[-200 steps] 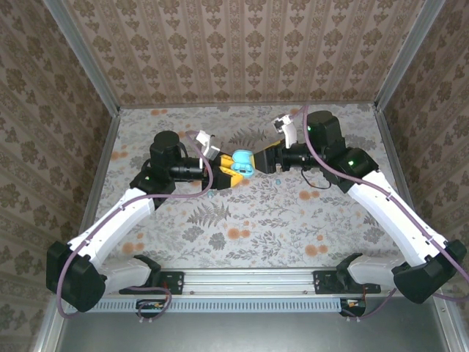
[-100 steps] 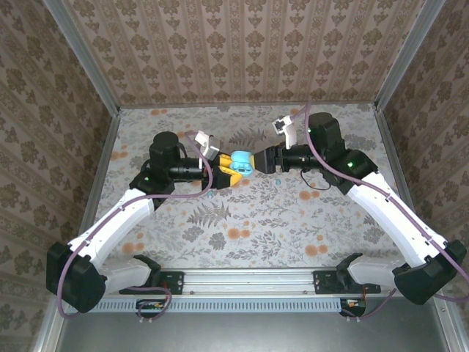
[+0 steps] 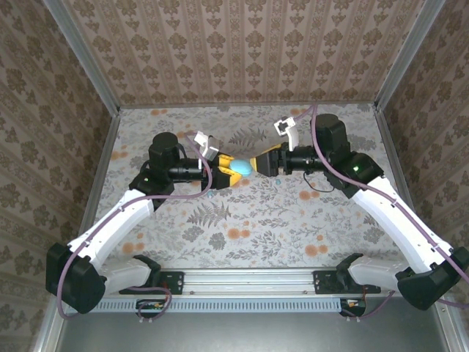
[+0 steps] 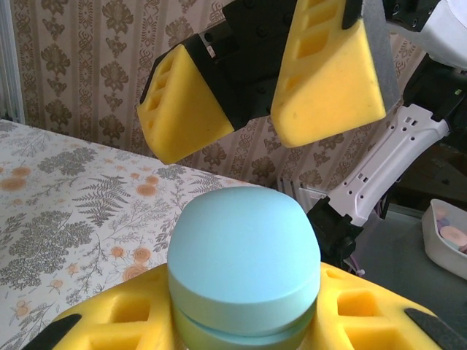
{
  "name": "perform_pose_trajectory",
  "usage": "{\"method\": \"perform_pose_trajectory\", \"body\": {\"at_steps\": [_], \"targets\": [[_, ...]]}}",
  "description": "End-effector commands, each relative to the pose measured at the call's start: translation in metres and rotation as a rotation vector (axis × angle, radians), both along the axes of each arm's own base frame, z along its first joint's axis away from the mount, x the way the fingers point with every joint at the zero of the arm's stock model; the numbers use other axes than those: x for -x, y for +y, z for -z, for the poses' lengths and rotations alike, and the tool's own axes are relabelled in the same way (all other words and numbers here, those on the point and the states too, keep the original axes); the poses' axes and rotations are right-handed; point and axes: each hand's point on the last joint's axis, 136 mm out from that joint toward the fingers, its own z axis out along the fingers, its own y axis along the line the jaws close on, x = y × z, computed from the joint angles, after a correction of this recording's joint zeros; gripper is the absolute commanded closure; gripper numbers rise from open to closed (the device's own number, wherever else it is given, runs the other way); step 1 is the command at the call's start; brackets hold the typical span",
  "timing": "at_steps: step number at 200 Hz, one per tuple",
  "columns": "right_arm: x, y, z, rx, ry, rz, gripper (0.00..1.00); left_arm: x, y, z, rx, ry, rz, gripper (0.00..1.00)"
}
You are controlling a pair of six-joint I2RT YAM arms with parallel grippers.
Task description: Insert wireless bluetooth earbuds into charging case
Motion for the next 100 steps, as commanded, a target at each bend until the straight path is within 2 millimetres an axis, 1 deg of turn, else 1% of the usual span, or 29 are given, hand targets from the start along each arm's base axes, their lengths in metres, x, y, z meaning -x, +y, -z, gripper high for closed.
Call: {"method": "perform_pose_trajectory", "body": {"at_steps": [1, 19, 35, 38, 41, 73, 100], "targets": [[0.016, 0.005, -0.009, 0.028, -0.097, -0.072, 0.3, 0.005, 0.005, -0.011, 0.031, -0.046, 0.011, 0.88], [0.022, 0.01, -0.004, 0.082, -0.158, -0.107, 0.27, 0.008, 0.005, -0.013, 0.035, -0.038, 0.038, 0.88], [0.022, 0.013, -0.004, 0.109, -0.199, -0.12, 0.26, 0.011, 0.004, -0.014, 0.037, -0.032, 0.053, 0.88], [0.022, 0.013, 0.001, 0.127, -0.182, -0.123, 0.26, 0.011, 0.004, -0.015, 0.038, -0.034, 0.054, 0.88], [0.022, 0.014, 0.002, 0.134, -0.181, -0.125, 0.26, 0.011, 0.004, -0.015, 0.038, -0.032, 0.055, 0.88], [0.012, 0.02, 0.009, 0.182, -0.173, -0.125, 0.26, 0.015, 0.005, -0.015, 0.042, -0.037, 0.064, 0.88], [-0.005, 0.015, 0.01, 0.223, -0.167, -0.044, 0.26, 0.017, 0.006, -0.012, 0.034, -0.034, 0.07, 0.88]]}}
